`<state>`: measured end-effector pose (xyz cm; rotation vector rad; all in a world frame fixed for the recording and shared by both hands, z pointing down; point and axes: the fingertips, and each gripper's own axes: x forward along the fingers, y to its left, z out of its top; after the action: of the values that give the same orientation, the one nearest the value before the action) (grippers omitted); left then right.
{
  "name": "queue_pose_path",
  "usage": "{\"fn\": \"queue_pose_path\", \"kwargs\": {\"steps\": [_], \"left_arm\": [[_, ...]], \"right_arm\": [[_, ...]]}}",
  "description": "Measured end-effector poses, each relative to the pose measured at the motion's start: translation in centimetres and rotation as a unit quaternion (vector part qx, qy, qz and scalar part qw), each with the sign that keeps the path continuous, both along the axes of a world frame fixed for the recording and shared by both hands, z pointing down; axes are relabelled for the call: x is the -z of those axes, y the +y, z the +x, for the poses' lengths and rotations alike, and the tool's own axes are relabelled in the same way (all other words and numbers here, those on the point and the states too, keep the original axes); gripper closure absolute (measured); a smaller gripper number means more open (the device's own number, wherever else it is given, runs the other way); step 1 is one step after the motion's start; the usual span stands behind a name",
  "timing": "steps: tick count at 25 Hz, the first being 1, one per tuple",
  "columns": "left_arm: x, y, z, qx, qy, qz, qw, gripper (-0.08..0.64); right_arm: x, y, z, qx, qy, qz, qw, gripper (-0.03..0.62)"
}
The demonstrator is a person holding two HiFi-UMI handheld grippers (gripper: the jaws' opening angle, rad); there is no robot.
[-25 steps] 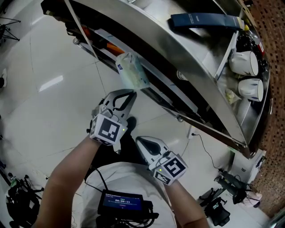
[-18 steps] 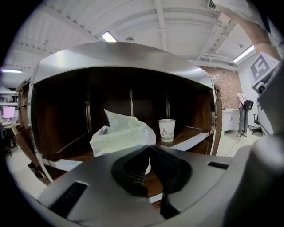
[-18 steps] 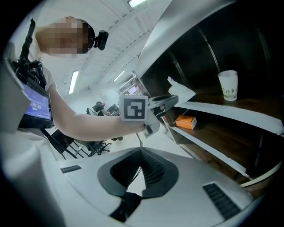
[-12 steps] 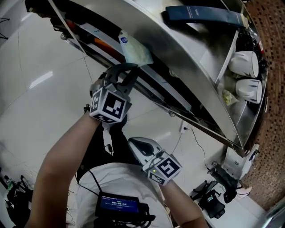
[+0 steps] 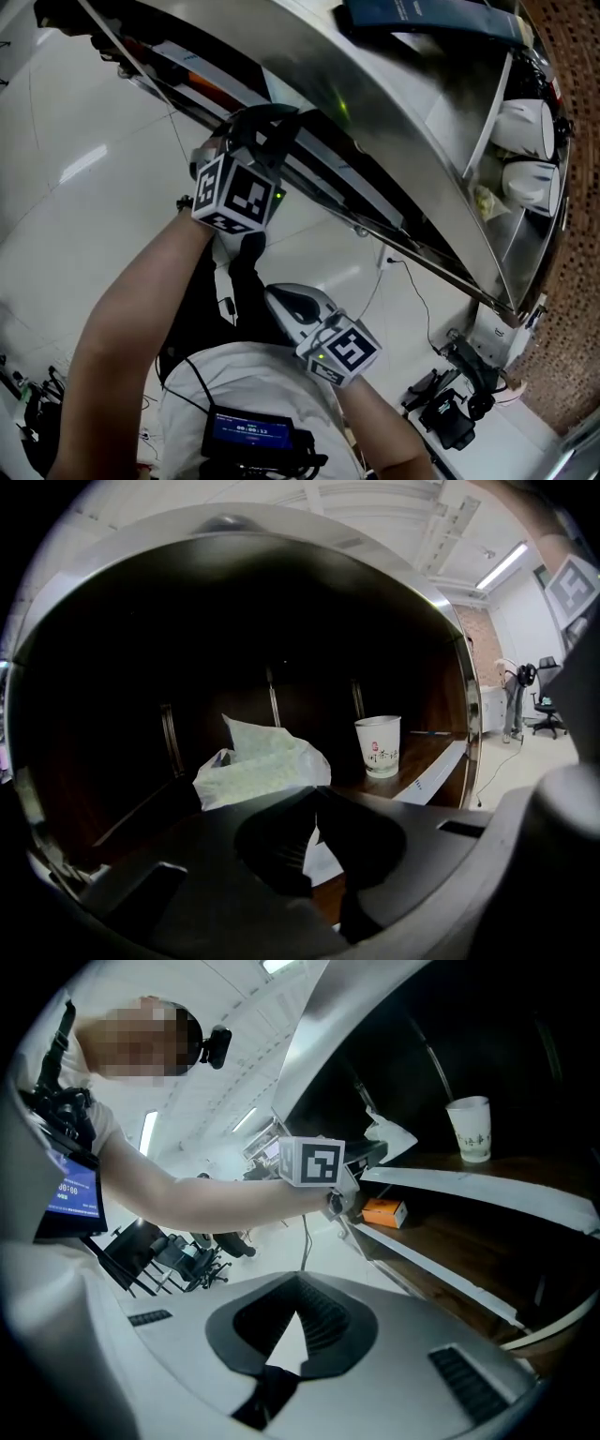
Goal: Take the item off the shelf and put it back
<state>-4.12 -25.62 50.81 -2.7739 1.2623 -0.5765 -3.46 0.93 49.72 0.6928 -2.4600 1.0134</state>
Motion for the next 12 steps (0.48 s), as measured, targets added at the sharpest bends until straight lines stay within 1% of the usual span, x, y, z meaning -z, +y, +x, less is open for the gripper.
{"fn": "queue_pose_path", "kwargs": {"steps": [4,8,12], "left_arm": [[-0.3,-1.5,0.7,-0.003,-0.005,0.004,1.0,0.552],[-0.9,-3.4,1.0,0.011,0.003,-0.005,0.9999,0.552],[-1.3,-4.5,1.2,0.025,0.004,-0.012,0.9996,0.551]], "right_arm": [[-0.4,0.7,0.2,0.001,0.005,-0.007,1.0,0.586],[-0.5,0.9,0.7,-0.003,0.007,-0.011,1.0,0.586],[-0.2,1.2,0.8,0.0,0.01,-0.037,0.999,0.586]]}}
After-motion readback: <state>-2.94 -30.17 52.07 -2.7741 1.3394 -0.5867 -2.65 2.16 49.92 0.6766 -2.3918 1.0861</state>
